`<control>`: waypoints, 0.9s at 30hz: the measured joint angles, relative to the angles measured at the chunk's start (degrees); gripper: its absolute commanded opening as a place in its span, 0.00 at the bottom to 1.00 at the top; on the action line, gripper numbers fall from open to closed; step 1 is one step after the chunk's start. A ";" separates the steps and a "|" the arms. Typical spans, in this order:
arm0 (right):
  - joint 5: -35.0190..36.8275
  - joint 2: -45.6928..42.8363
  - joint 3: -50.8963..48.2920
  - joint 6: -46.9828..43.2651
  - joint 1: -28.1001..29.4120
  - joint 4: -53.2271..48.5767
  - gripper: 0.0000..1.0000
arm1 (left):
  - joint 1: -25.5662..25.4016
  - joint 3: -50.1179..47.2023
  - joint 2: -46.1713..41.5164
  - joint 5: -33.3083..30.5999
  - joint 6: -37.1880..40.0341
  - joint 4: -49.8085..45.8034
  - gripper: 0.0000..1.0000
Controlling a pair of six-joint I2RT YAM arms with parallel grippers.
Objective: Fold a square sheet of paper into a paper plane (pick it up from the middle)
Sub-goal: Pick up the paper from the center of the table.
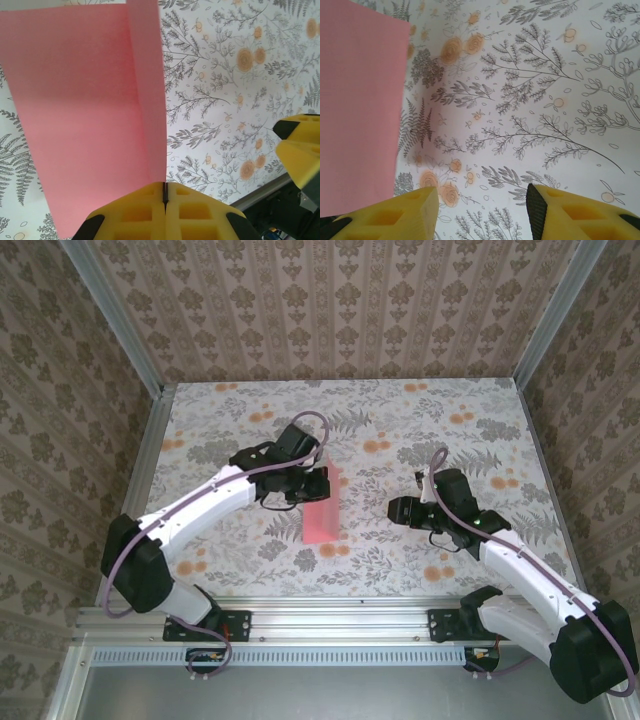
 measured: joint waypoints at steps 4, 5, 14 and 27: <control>-1.11 0.00 0.00 -0.96 0.61 1.29 0.52 | -1.16 -1.01 4.33 0.68 -0.07 2.36 0.04; -1.09 0.00 0.00 -1.36 1.07 1.42 0.52 | -1.60 -1.22 5.70 1.01 -0.11 2.99 0.04; -0.33 0.61 -0.02 -4.15 7.89 2.54 0.51 | -4.00 -1.68 12.02 2.27 -0.50 7.13 0.04; 16.31 9.20 -2.43 -11.17 32.63 12.50 0.52 | -3.54 -3.78 12.48 2.16 -2.60 8.98 0.05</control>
